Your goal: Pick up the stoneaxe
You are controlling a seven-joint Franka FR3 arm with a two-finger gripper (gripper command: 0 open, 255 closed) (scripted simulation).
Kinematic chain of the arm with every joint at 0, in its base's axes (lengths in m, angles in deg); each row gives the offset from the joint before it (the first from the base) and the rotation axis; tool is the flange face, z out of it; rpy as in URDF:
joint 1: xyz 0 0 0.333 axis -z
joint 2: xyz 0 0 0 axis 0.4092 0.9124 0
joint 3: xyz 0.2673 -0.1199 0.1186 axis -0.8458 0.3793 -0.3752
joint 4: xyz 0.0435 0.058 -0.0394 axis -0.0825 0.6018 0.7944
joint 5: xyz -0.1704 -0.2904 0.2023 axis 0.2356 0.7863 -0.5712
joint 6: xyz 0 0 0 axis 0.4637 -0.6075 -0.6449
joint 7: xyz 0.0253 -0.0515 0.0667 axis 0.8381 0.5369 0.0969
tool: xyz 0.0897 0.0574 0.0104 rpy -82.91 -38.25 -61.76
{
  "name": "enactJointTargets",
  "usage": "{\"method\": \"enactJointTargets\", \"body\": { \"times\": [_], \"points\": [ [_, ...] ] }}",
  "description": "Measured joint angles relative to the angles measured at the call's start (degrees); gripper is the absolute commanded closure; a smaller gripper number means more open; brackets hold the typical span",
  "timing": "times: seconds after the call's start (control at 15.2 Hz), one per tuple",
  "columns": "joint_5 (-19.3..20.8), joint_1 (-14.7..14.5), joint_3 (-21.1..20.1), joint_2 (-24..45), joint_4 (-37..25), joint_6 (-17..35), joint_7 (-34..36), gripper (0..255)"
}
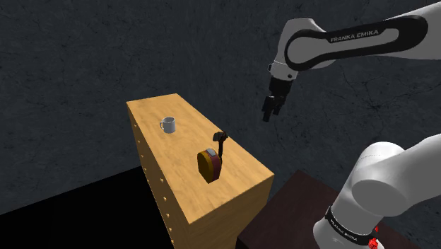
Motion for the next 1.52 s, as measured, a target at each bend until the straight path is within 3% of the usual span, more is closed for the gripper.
{"method": "enactJointTargets", "body": {
  "times": [0.46,0.79,1.12,1.52],
  "points": [
    [-0.3,-2.9,4.1,12.4,0.7,17.4,-10.2,0],
    [-3.6,-5.8,7.0,23.0,-1.8,28.5,-19.0,0],
    [-10.9,-8.7,9.0,34.4,-7.0,36.8,-30.4,0],
    [-23.3,-8.4,6.9,48.3,-16.2,43.4,-46.1,0]
  ]
}}
